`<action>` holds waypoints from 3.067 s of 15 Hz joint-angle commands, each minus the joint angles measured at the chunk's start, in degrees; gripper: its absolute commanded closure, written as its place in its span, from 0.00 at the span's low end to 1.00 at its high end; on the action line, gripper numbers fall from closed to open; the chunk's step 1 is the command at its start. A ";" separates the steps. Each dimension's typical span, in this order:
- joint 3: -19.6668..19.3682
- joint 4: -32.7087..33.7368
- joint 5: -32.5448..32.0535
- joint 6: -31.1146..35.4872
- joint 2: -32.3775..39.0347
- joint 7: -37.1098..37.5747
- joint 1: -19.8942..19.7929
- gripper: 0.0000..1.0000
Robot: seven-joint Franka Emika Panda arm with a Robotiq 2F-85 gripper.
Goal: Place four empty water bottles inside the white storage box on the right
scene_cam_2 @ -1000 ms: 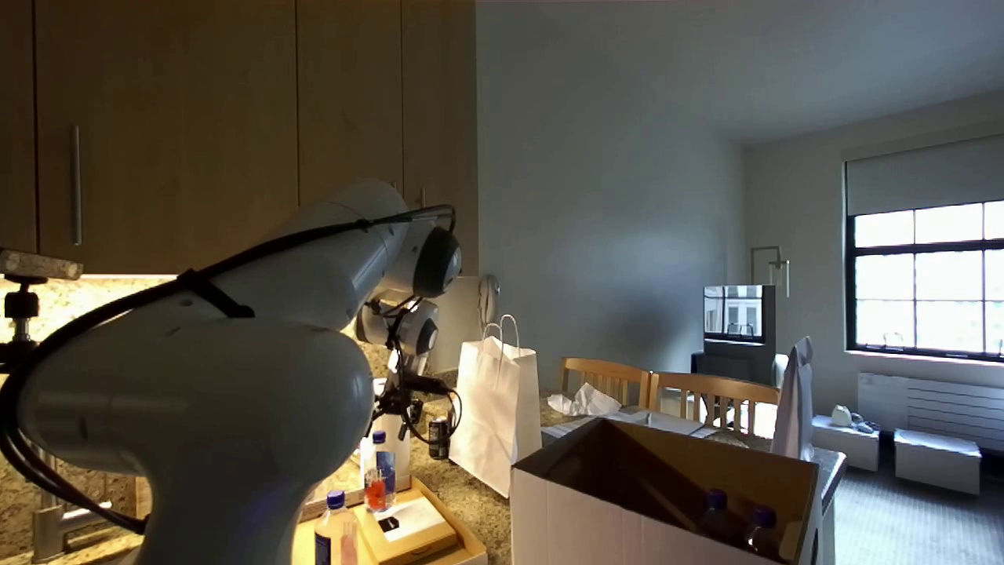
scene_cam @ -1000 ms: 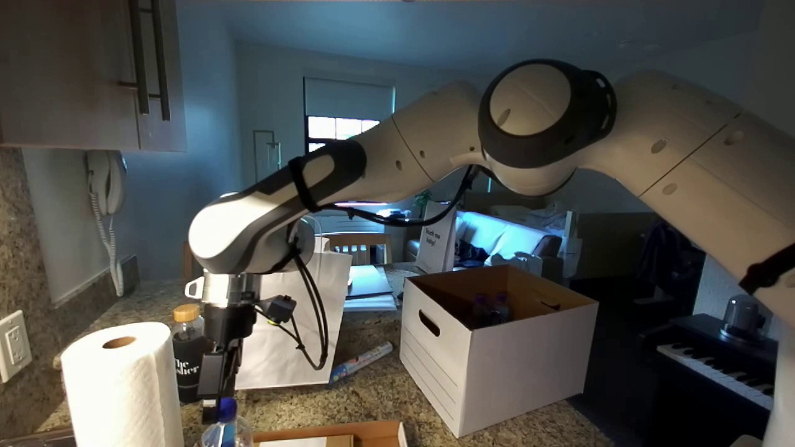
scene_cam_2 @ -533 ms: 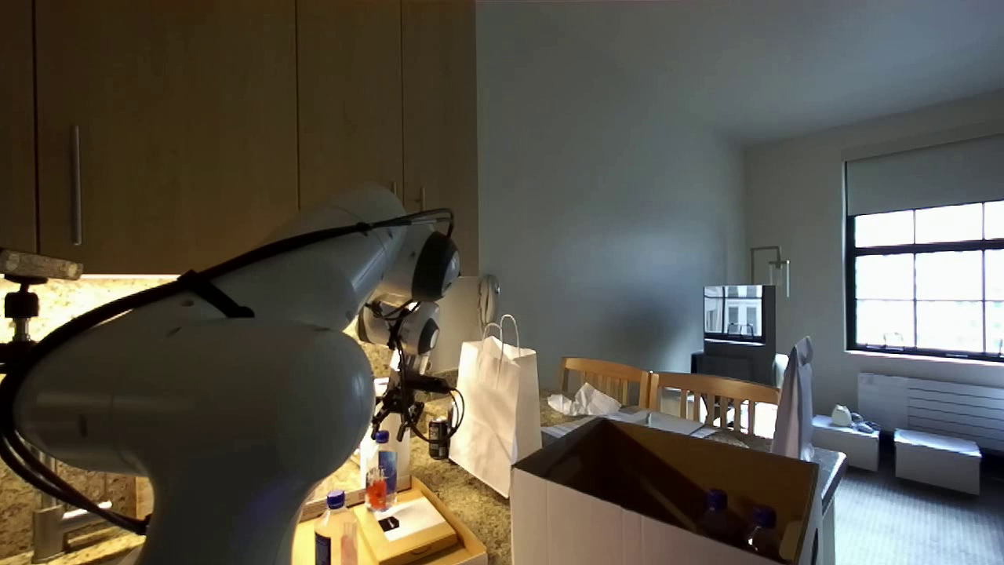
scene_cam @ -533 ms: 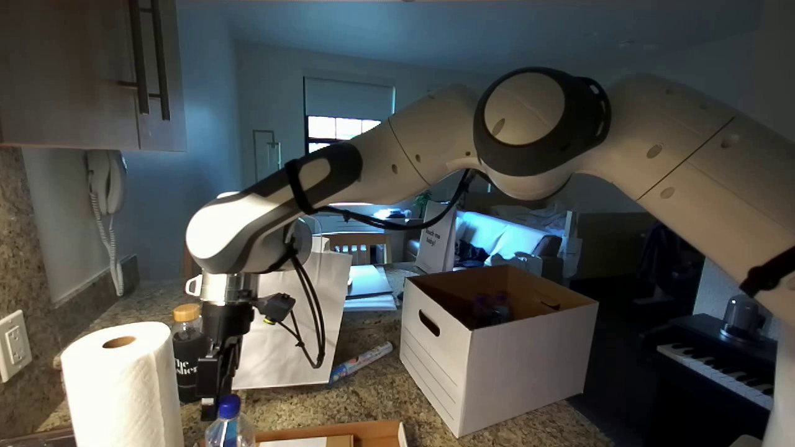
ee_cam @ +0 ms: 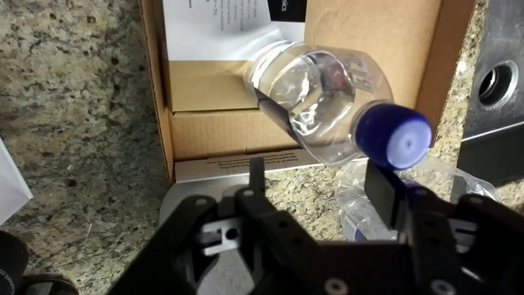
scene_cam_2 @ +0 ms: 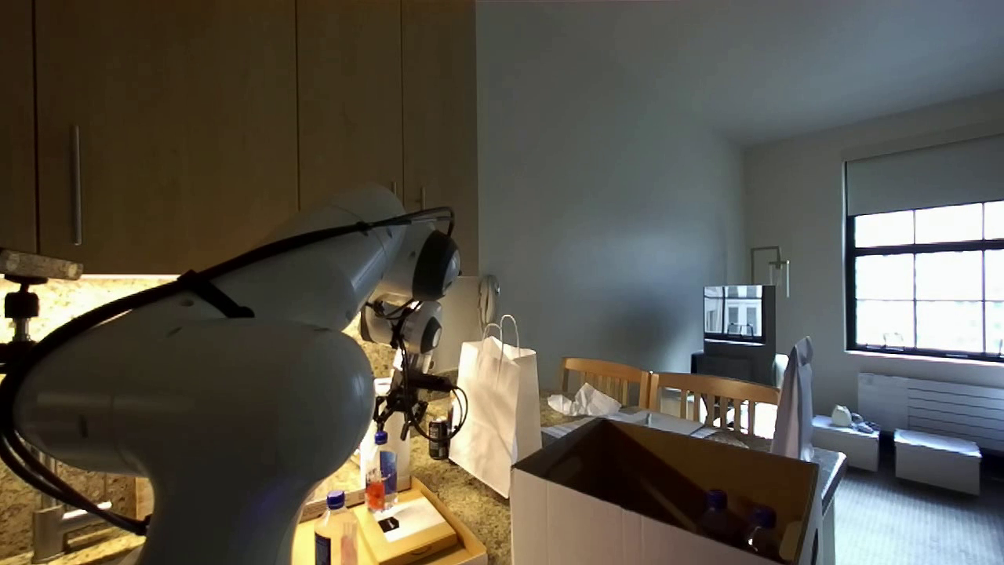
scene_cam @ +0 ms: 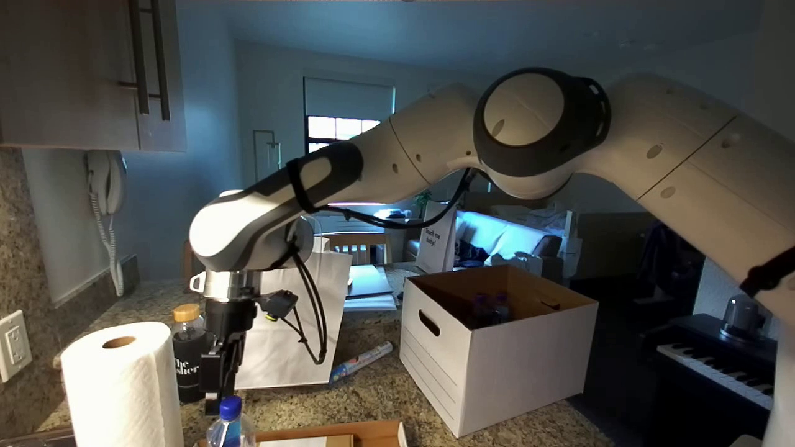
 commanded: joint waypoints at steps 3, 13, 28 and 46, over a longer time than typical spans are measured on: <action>0.66 -4.32 0.39 0.93 -3.59 -0.01 -0.86 0.00; 0.16 -10.12 -0.53 2.22 -6.68 -0.19 -0.92 0.00; 0.08 -16.90 -4.02 3.18 -10.02 -0.06 -0.29 0.00; 2.01 -22.39 -4.08 18.14 -10.86 -1.07 -2.14 0.00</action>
